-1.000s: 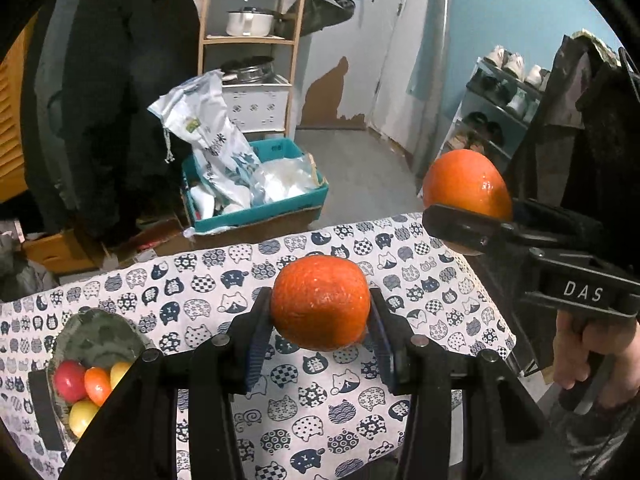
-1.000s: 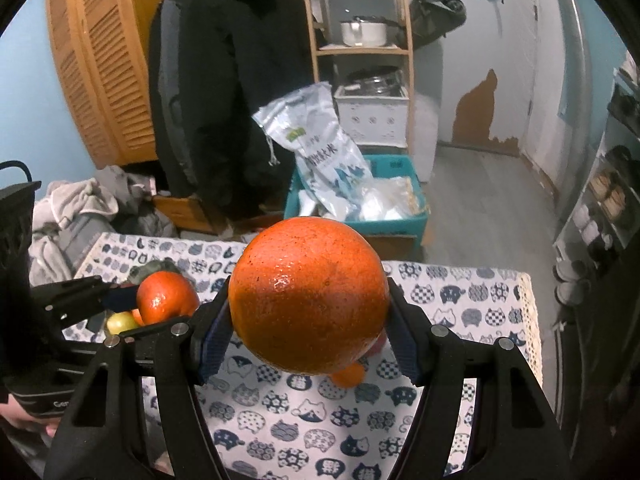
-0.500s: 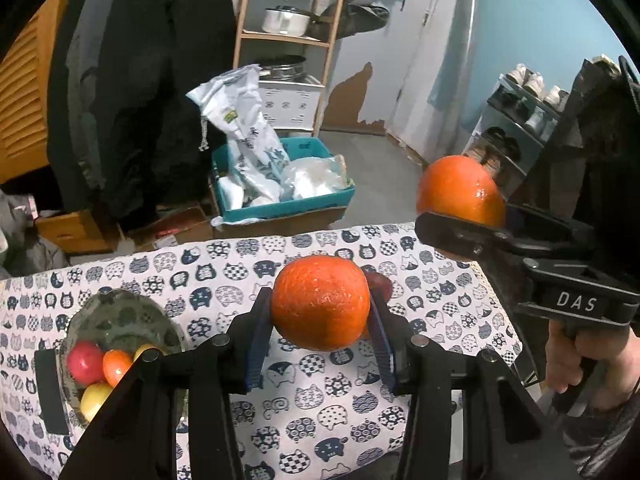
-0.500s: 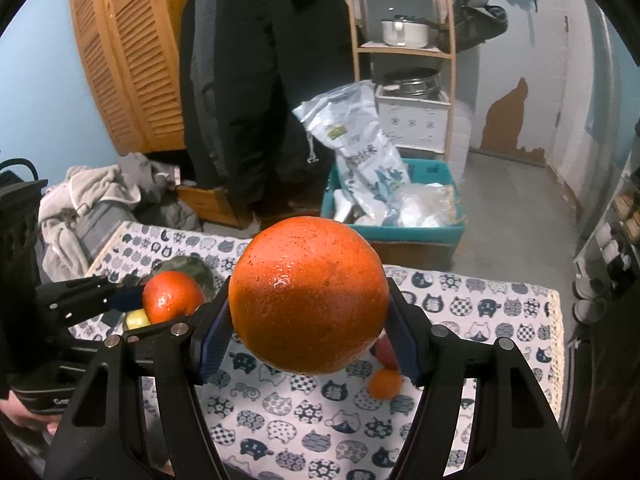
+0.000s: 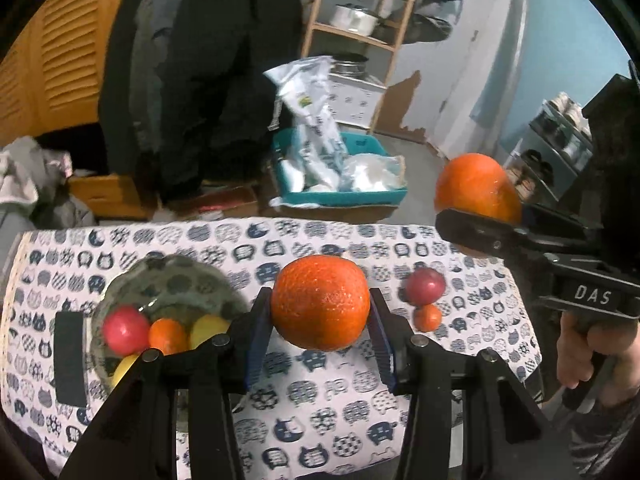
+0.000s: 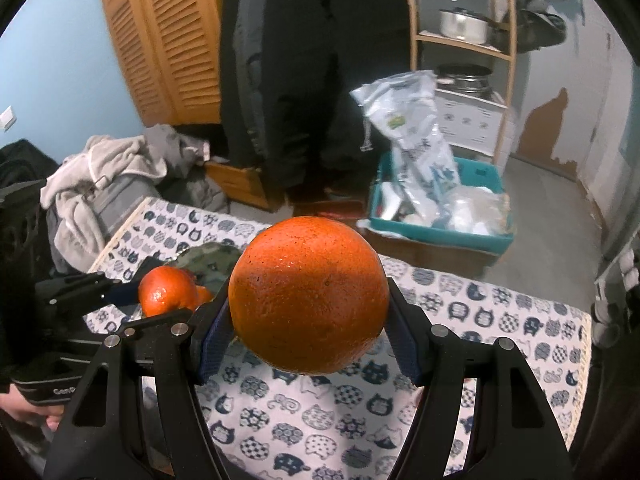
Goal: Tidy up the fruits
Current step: 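Lower the large orange and tangerine into the glass bowl and open both tools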
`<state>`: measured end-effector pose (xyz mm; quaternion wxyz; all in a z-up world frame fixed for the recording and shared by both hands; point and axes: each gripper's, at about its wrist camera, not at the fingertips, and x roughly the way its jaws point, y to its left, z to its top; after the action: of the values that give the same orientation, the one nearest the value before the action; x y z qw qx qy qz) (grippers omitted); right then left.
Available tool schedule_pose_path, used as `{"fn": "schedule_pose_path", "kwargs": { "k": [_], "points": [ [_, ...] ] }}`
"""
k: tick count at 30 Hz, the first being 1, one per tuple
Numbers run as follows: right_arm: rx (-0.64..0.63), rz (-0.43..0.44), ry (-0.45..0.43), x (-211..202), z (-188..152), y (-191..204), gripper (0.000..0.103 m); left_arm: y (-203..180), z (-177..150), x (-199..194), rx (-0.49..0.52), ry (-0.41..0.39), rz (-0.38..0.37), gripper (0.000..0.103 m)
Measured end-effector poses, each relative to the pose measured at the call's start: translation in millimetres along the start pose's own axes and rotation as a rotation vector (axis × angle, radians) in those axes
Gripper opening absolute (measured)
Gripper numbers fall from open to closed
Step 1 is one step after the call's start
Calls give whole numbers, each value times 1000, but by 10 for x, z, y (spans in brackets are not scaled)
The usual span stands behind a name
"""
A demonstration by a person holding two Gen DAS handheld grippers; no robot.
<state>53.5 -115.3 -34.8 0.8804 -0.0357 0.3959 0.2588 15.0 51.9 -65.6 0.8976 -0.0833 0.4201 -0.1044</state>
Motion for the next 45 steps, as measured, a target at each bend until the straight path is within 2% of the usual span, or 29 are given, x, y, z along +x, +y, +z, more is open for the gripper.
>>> {"fn": "schedule_pose_path", "kwargs": {
  "k": [12,19,32,45],
  "points": [
    [-48,65,60,499,152,505,68,631,-55,-53,-105,-4,66,47],
    [-65,90,114,898,172,708,68,946,-130,95,-146,20,123,47],
    [-46,137,251,1775,-14,874,68,1449,-293,557,-270,118,174,47],
    [-19,178,331,2238,-133,917,69,1671,-446,808,-330,182,206,47]
  ]
}}
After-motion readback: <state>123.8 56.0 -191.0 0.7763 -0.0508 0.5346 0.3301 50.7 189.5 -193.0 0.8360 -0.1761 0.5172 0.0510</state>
